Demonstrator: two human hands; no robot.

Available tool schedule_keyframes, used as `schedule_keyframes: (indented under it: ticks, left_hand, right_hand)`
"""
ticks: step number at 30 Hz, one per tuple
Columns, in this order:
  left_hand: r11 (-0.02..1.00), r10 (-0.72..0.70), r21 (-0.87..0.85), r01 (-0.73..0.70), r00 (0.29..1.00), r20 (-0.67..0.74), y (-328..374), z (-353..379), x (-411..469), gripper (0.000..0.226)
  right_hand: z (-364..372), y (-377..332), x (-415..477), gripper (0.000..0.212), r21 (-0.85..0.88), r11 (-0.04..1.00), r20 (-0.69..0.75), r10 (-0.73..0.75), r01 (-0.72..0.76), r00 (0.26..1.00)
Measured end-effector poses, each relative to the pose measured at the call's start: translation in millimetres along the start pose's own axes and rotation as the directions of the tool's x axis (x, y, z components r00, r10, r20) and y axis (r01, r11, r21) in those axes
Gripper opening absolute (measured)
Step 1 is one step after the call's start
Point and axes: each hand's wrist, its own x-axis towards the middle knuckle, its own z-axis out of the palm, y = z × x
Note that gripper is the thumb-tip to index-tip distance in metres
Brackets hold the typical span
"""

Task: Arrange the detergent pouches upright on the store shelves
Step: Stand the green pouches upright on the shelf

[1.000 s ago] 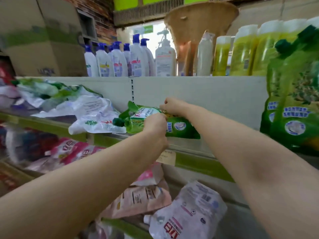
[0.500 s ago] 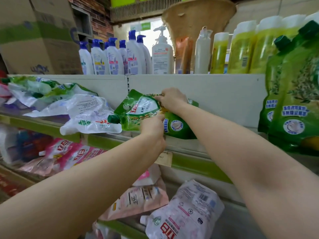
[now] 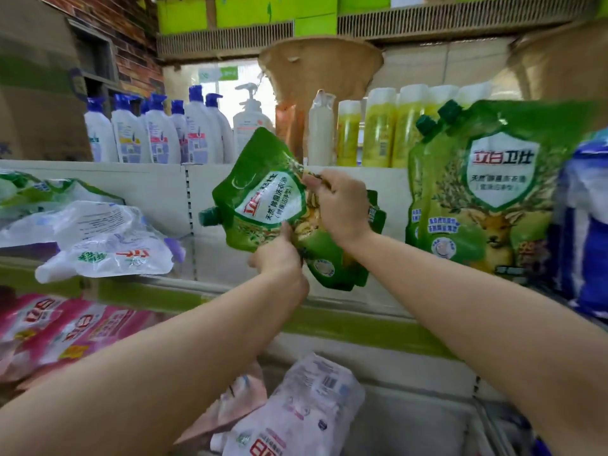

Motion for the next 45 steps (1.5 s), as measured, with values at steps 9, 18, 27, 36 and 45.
schedule_keyframes:
  ticks: [9,18,27,36,45]
  left_hand:
    - [0.926,0.359,0.033,-0.375,0.906,0.225,-10,37,-41,0.02]
    - [0.876,0.391,0.167,-0.453,0.868,0.306,-25,58,-44,0.041]
    - [0.813,0.281,0.399,-0.425,0.886,0.369,-27,49,-55,0.059]
    - [0.809,0.488,0.186,-0.557,0.814,0.316,-25,67,-75,0.025]
    - [0.738,0.591,0.141,-0.66,0.733,0.338,-35,102,-92,0.033]
  right_hand:
    - [-85,17,-17,0.029,0.189,0.962,-0.005,0.2,-0.195,0.98]
    - [-127,49,-24,0.058,0.384,0.739,0.295,0.469,-0.553,0.832]
    - [-123,54,-23,0.024,0.421,0.722,0.169,0.532,-0.549,0.829]
    - [-145,50,-37,0.024,0.444,0.829,-0.18,0.455,-0.34,0.872]
    - [-184,68,-46,0.024,0.36,0.888,-0.332,0.41,-0.288,0.849]
